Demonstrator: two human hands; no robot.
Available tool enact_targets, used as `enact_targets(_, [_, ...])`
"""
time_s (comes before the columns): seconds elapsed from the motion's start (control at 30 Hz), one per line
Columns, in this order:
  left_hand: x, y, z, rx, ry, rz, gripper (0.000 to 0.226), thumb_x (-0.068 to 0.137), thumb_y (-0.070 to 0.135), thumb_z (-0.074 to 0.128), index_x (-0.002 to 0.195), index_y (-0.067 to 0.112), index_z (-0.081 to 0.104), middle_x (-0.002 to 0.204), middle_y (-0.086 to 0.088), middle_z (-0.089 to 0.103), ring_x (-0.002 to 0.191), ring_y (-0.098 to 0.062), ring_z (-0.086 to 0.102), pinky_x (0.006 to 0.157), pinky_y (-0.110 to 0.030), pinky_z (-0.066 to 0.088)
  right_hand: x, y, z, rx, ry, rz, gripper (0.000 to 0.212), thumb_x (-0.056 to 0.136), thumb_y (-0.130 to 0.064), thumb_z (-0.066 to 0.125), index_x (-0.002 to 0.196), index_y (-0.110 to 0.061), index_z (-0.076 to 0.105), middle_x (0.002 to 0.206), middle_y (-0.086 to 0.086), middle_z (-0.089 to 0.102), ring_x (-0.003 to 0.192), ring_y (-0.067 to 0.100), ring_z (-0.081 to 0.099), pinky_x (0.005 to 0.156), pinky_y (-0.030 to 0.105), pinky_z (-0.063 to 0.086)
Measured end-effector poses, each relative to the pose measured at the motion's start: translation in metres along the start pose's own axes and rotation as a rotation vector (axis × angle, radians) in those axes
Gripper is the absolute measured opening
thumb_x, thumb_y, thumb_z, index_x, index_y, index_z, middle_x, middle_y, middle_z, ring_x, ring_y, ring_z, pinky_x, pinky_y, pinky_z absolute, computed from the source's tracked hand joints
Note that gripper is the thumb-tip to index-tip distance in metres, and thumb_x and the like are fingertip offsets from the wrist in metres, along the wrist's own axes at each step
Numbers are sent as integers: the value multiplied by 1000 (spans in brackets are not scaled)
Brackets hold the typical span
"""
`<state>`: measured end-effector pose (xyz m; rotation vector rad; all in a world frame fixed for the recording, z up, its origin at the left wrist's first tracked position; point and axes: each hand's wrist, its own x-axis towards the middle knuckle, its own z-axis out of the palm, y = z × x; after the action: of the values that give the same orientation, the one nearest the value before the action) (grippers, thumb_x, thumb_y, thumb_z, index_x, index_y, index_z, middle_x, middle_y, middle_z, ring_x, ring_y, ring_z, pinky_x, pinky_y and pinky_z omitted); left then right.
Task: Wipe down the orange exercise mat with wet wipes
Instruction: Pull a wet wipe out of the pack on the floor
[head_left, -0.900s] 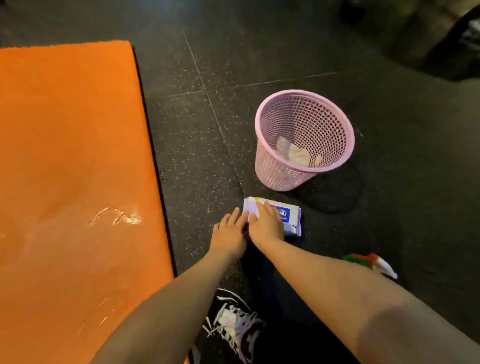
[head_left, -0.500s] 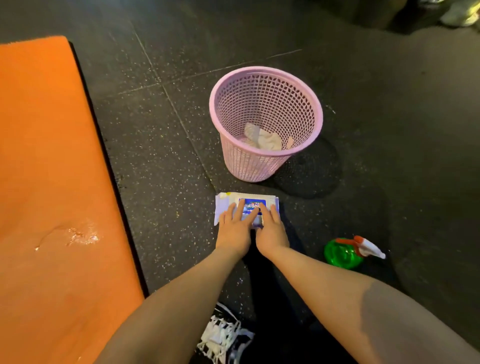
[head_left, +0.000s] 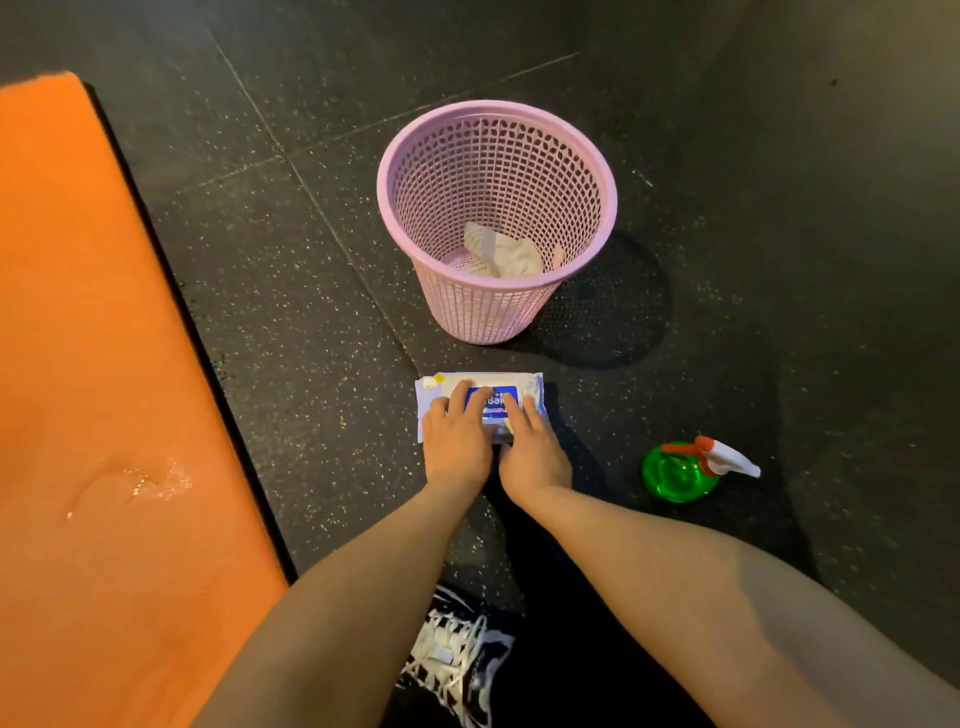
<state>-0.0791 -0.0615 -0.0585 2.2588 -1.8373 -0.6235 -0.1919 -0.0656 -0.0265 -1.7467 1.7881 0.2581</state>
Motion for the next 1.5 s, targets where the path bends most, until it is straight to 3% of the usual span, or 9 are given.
enact_targets(0.27, [1, 9, -15, -213, -4, -88, 46, 96, 35, 58, 141, 28, 53, 152, 3, 45, 121, -26, 47, 103, -37, 37, -3, -16, -21, -16, -97, 57, 83, 101, -29, 55, 160, -38, -3, 170, 2, 3, 152, 30, 19, 116, 50, 38])
enact_targets(0.4, [12, 17, -25, -489, 15, -233, 35, 94, 32, 64, 127, 22, 60, 129, 0, 60, 114, -23, 58, 96, -36, 44, -1, -20, -27, 203, -64, 157, 91, 98, -29, 59, 157, -47, -9, 160, 8, 30, 141, 32, 39, 110, 51, 43])
enact_targets(0.53, [14, 16, -38, -703, 131, -415, 29, 88, 32, 74, 95, 16, 51, 103, 0, 51, 81, -18, 53, 75, -33, 44, 1, -24, -24, 408, 28, 253, 88, 97, -22, 60, 157, -48, 0, 149, 8, 43, 130, 28, 50, 101, 45, 47])
enact_targets(0.63, [18, 6, -38, -747, 107, -293, 28, 91, 29, 71, 80, 16, 49, 79, 3, 54, 71, -14, 48, 61, -17, 37, -1, -20, -17, 309, 78, 187, 67, 100, -24, 55, 156, -37, 20, 152, 3, 42, 133, 25, 45, 101, 42, 48])
enact_targets(0.73, [24, -4, -27, -586, 30, -12, 11, 90, 15, 70, 101, 15, 66, 100, 2, 63, 95, -17, 56, 80, -11, 34, -1, -11, -7, 249, 76, 112, 61, 101, -25, 51, 156, -33, 25, 160, -4, 31, 139, 25, 36, 106, 43, 47])
enact_targets(0.8, [25, -10, -14, -415, -26, 131, 30, 90, 12, 67, 120, 15, 69, 122, -4, 61, 113, -24, 49, 96, -20, 30, -1, -7, -5, 230, 70, 89, 61, 102, -24, 49, 157, -34, 24, 164, -9, 24, 143, 24, 30, 109, 42, 44])
enact_targets(0.9, [23, -13, -3, -283, -28, 171, 32, 94, 19, 64, 126, 19, 68, 133, -5, 54, 120, -27, 41, 104, -29, 30, -1, 1, -7, 186, 52, 50, 60, 104, -24, 47, 158, -37, 23, 166, -14, 17, 148, 21, 25, 114, 40, 40])
enact_targets(1.13, [28, 3, -6, -298, 46, 42, 32, 88, 42, 71, 110, 18, 71, 119, -1, 57, 111, -23, 47, 94, -36, 39, -4, 3, -10, 88, -1, 2, 70, 103, -22, 48, 162, -33, 11, 169, -9, 6, 152, 22, 17, 118, 43, 34])
enact_targets(1.5, [30, 19, -15, -75, 9, 10, 25, 98, 38, 54, 111, 21, 67, 124, -2, 56, 114, -26, 49, 88, -40, 44, -6, -7, -14, -81, -103, 28, 90, 100, -30, 58, 161, -27, -8, 170, -4, -11, 156, 26, 5, 120, 51, 29])
